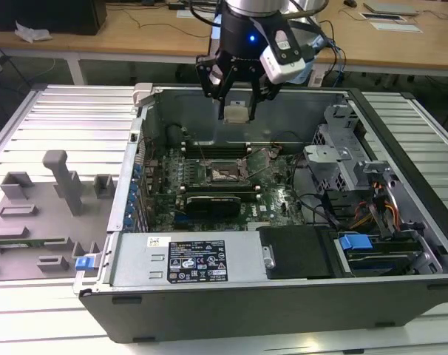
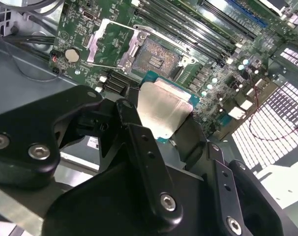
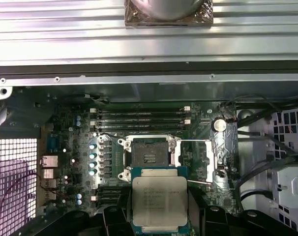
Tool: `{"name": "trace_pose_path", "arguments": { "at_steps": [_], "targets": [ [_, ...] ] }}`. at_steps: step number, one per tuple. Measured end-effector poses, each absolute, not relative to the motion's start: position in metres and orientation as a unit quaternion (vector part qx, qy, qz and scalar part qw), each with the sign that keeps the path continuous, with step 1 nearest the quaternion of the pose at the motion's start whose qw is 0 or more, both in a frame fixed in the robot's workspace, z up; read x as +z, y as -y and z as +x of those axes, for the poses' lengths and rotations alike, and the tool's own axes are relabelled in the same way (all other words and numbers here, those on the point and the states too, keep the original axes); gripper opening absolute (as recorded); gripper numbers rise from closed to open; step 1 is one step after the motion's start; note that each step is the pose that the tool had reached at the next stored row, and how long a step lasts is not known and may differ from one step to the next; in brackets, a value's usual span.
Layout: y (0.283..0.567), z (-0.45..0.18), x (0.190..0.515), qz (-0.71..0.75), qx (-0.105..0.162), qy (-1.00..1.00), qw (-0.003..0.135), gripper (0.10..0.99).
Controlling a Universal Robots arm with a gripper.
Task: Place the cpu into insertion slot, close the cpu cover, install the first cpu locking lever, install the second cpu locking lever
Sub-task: 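Place the cpu into insertion slot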
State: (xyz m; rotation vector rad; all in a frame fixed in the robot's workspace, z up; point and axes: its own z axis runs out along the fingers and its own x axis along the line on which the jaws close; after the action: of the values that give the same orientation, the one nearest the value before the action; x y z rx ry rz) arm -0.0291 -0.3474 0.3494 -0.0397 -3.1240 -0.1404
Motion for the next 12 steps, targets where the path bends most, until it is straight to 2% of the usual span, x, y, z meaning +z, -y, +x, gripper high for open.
{"name": "trace_pose_path", "arguments": {
  "at_steps": [12],
  "targets": [
    [0.347,-0.03,0.335,-0.026,-0.045,0.999,0.004,0.541]
  ]
}}
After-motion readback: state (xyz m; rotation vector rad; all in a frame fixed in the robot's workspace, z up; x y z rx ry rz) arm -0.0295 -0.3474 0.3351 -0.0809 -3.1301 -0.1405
